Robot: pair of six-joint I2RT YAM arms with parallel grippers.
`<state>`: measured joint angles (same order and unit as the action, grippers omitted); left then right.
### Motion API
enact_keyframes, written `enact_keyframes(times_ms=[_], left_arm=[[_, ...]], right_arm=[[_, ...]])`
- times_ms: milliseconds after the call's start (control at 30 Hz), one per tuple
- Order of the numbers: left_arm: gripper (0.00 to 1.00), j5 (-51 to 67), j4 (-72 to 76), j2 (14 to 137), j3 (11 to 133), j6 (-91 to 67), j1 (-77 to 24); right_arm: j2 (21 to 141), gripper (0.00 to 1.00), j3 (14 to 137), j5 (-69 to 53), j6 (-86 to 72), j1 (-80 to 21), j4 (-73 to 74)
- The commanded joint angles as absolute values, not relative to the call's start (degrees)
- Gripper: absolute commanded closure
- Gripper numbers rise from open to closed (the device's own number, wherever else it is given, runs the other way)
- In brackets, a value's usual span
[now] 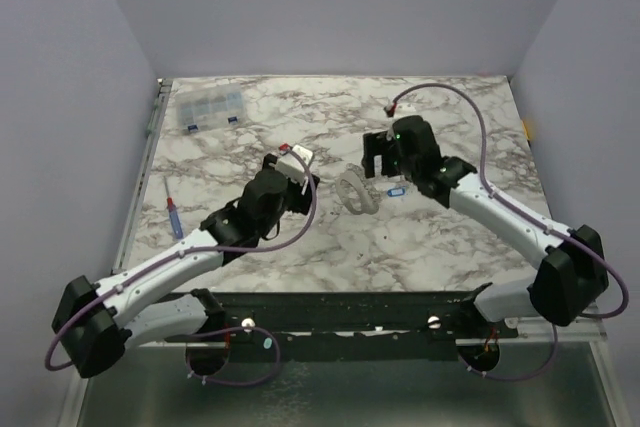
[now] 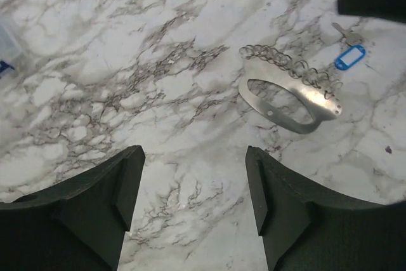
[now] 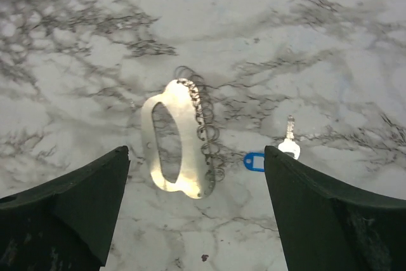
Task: Put the keys on the keyring
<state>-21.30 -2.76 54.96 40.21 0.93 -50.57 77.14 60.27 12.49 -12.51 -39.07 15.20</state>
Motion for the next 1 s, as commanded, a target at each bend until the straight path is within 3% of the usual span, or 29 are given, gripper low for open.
enact_keyframes(times_ms=[0, 233, 533, 967], left_arm=[[0.32, -15.82, -1.22, 66.11, 47.57, -14.99, -42.7], [0.48, -4.67, -3.17, 90.85, 65.01, -26.25, -35.42], [0.56, -0.65, -17.22, 116.38, 89.98, -30.17, -34.72], [0.71, 0.43, -26.47, 127.41, 101.03, -30.63, -34.72]], right_arm=[[83.47, 0.11, 65.18, 0.63, -20.47, -30.68, 21.04], [89.26, 0.11, 67.97, 0.35, -21.16, -26.52, 21.35], [87.8, 0.13, 63.59, -1.01, -20.84, -22.71, 20.89], [82.76, 0.17, 58.89, -2.53, -21.0, -20.99, 20.15]])
